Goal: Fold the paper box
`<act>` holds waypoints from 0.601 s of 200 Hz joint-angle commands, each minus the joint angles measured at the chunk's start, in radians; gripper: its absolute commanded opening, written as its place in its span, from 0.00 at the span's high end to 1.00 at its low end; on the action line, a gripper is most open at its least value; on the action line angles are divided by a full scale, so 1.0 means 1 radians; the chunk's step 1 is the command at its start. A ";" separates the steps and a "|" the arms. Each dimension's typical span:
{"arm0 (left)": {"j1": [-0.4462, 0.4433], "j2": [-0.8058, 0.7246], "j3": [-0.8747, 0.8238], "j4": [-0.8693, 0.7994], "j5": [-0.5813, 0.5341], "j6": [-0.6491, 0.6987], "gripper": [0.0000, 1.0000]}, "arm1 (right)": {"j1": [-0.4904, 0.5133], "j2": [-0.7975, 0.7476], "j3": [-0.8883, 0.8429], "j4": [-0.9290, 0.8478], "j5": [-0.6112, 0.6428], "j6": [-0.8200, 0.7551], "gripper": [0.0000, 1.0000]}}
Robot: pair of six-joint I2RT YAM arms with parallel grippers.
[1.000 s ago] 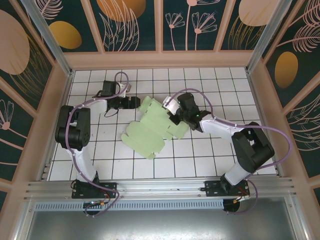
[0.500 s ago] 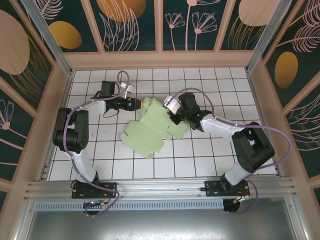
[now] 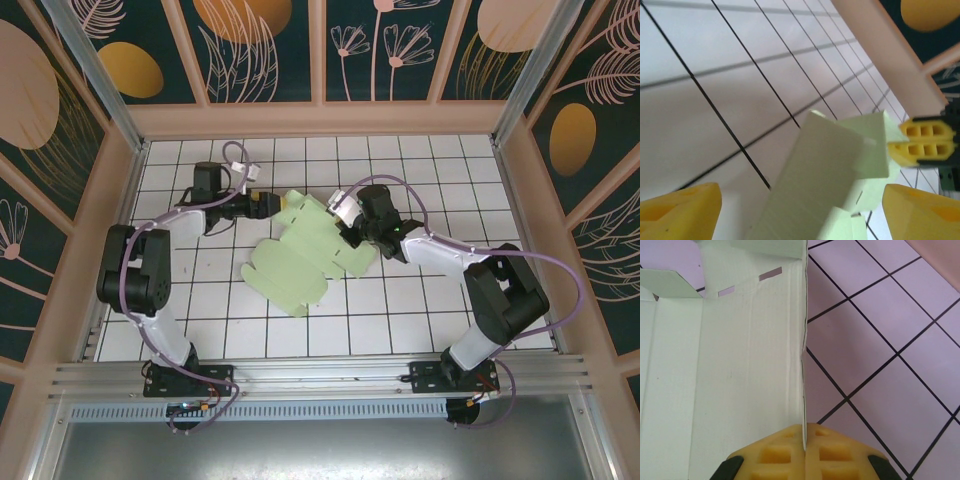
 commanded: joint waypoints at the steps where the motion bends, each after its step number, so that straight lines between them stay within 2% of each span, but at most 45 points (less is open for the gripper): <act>1: 0.038 -0.095 -0.034 0.216 -0.111 -0.117 0.14 | 0.000 -0.026 0.002 0.017 0.041 -0.015 1.00; 32: 0.095 -0.068 -0.041 0.242 -0.165 -0.198 0.20 | 0.004 -0.041 -0.003 0.014 0.024 -0.016 1.00; 53: 0.105 0.025 0.039 0.058 -0.209 -0.142 0.32 | 0.005 -0.051 -0.003 0.010 0.014 -0.016 1.00; 73: 0.105 0.098 0.105 -0.035 -0.185 -0.130 0.43 | 0.008 -0.061 -0.002 0.015 0.005 -0.009 1.00; 103: 0.072 0.113 0.114 -0.077 -0.134 -0.054 0.43 | 0.011 -0.068 0.007 0.013 0.000 -0.019 1.00; 120: 0.049 0.105 0.099 -0.085 -0.130 -0.007 0.41 | 0.033 -0.054 0.015 0.008 0.077 -0.068 1.00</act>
